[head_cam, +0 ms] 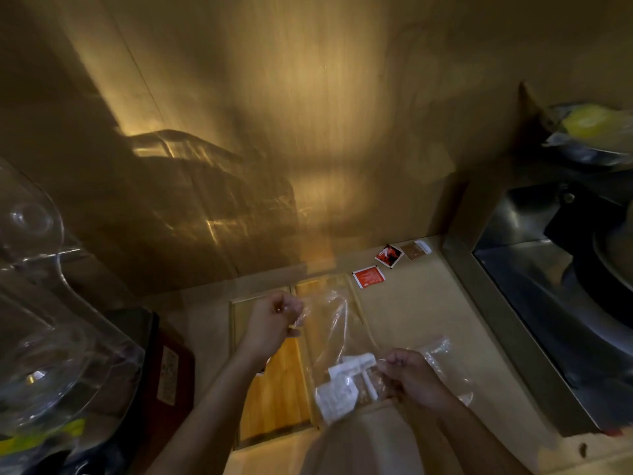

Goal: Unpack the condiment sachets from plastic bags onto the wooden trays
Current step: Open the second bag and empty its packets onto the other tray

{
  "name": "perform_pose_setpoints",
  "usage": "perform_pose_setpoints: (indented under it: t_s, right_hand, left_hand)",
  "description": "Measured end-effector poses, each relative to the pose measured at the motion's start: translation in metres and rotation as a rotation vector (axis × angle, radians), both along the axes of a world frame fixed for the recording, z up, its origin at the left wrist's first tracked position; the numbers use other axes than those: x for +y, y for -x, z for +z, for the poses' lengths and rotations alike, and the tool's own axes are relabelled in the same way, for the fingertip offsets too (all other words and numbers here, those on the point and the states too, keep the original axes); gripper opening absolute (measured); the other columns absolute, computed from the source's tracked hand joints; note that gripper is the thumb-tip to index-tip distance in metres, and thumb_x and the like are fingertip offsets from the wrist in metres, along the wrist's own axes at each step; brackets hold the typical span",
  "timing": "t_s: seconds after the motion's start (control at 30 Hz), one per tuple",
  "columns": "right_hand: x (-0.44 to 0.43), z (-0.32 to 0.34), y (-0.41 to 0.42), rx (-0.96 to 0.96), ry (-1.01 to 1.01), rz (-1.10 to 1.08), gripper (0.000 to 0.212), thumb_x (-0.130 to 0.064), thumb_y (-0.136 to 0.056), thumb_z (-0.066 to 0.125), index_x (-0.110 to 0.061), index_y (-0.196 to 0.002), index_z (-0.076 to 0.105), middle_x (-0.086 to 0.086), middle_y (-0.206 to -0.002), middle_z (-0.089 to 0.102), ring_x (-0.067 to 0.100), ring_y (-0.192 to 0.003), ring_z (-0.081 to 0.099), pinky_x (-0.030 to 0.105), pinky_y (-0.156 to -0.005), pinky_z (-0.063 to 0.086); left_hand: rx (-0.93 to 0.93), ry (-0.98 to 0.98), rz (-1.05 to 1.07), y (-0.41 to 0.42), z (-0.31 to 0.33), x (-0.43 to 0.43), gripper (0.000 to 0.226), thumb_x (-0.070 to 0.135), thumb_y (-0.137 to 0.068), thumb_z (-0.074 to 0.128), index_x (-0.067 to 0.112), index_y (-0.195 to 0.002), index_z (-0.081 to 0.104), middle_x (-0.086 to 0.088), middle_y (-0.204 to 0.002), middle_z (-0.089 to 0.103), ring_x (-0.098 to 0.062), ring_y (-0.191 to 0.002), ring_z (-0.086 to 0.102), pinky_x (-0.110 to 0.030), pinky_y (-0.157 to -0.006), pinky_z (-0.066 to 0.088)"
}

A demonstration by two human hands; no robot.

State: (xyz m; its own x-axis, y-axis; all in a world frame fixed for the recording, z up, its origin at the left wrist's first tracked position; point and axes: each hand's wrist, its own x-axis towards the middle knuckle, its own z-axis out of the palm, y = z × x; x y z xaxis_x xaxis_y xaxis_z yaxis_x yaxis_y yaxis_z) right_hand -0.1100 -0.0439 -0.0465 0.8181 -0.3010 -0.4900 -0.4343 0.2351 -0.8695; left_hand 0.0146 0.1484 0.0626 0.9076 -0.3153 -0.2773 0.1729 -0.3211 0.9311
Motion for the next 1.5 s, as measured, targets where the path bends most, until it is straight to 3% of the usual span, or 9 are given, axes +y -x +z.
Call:
perform_pose_setpoints:
  t_s: [0.47, 0.67, 0.87, 1.0, 1.17, 1.27, 1.37, 1.43, 1.5]
  right_hand:
    - [0.009, -0.022, -0.018, 0.219, 0.226, -0.135, 0.036, 0.006, -0.083, 0.053, -0.010, -0.050, 0.048, 0.006, -0.044, 0.045, 0.010, -0.031, 0.039, 0.020, -0.035, 0.033]
    - [0.008, -0.020, -0.015, 0.211, 0.187, -0.123, 0.032, 0.006, -0.082, 0.052, -0.009, -0.054, 0.051, 0.007, -0.049, 0.048, 0.013, -0.038, 0.042, 0.022, -0.038, 0.036]
    - [0.008, -0.010, -0.013, 0.177, 0.148, -0.152, 0.031, 0.008, -0.080, 0.053, -0.001, -0.051, 0.053, 0.015, -0.052, 0.052, 0.018, -0.035, 0.049, 0.027, -0.043, 0.047]
    - [0.009, -0.009, -0.015, 0.214, 0.053, -0.161, 0.042, 0.012, -0.080, 0.050, -0.002, -0.040, 0.049, 0.012, -0.041, 0.046, 0.017, -0.026, 0.040, 0.018, -0.029, 0.036]
    - [0.011, -0.008, -0.017, 0.243, 0.002, -0.163, 0.037, 0.014, -0.081, 0.045, 0.000, -0.047, 0.048, 0.011, -0.038, 0.043, 0.017, -0.027, 0.036, 0.015, -0.030, 0.027]
    - [0.012, -0.009, -0.017, 0.234, 0.049, -0.128, 0.038, 0.007, -0.084, 0.048, -0.001, -0.048, 0.051, 0.013, -0.041, 0.046, 0.017, -0.027, 0.037, 0.016, -0.031, 0.027]
    - [0.010, -0.005, -0.021, 0.233, 0.156, -0.074, 0.040, -0.002, -0.087, 0.050, -0.005, -0.048, 0.054, 0.013, -0.036, 0.050, 0.020, -0.026, 0.040, 0.017, -0.031, 0.029]
    - [0.008, 0.007, -0.026, 0.219, 0.180, -0.055, 0.038, -0.001, -0.085, 0.049, -0.008, -0.048, 0.054, 0.011, -0.034, 0.051, 0.019, -0.025, 0.040, 0.015, -0.031, 0.027]
    - [0.008, 0.022, -0.031, 0.182, 0.164, -0.055, 0.035, 0.001, -0.083, 0.051, -0.007, -0.050, 0.051, 0.006, -0.031, 0.046, 0.013, -0.022, 0.037, 0.013, -0.029, 0.024]
  left_hand:
    - [0.176, -0.063, 0.093, -0.036, -0.078, -0.022, 0.019, -0.001, -0.089, 0.052, 0.010, -0.073, 0.055, -0.006, -0.074, 0.059, -0.017, -0.064, 0.056, -0.027, -0.055, 0.045]
    - [0.256, -0.016, 0.267, -0.033, -0.087, -0.014, 0.024, 0.010, -0.084, 0.061, 0.009, -0.105, 0.051, -0.013, -0.093, 0.062, -0.022, -0.078, 0.057, -0.031, -0.063, 0.044]
    - [-0.003, -0.234, -0.167, 0.048, -0.088, -0.009, 0.013, 0.029, -0.083, 0.064, 0.029, -0.085, 0.051, -0.001, -0.089, 0.060, -0.012, -0.079, 0.057, -0.032, -0.070, 0.049]
    - [-0.254, -0.649, -0.412, 0.078, -0.113, -0.003, 0.077, 0.074, -0.068, 0.041, 0.027, -0.129, 0.043, 0.002, -0.123, 0.049, -0.015, -0.109, 0.047, -0.030, -0.091, 0.042]
    - [-0.370, -0.822, -0.313, 0.079, -0.114, 0.001, 0.051, 0.034, -0.077, 0.064, 0.026, -0.125, 0.049, 0.000, -0.129, 0.048, -0.021, -0.118, 0.047, -0.037, -0.100, 0.038]
    - [-0.400, -0.714, -0.303, 0.081, -0.116, 0.004, 0.044, 0.020, -0.052, 0.083, 0.024, -0.093, 0.067, 0.002, -0.100, 0.062, -0.020, -0.089, 0.064, -0.034, -0.075, 0.051]
    - [-0.327, -0.520, -0.138, 0.084, -0.104, 0.000, 0.026, 0.014, -0.077, 0.067, 0.023, -0.101, 0.062, 0.003, -0.112, 0.049, -0.011, -0.089, 0.056, -0.019, -0.072, 0.048]
    - [-0.233, -0.340, 0.018, 0.082, -0.096, -0.001, 0.023, 0.005, -0.084, 0.059, 0.028, -0.080, 0.057, 0.000, -0.107, 0.047, -0.007, -0.082, 0.055, -0.012, -0.069, 0.046]
    - [-0.042, -0.109, 0.179, 0.078, -0.087, 0.001, 0.030, 0.001, -0.083, 0.060, 0.026, -0.067, 0.058, -0.005, -0.099, 0.053, -0.015, -0.084, 0.059, -0.026, -0.079, 0.054]
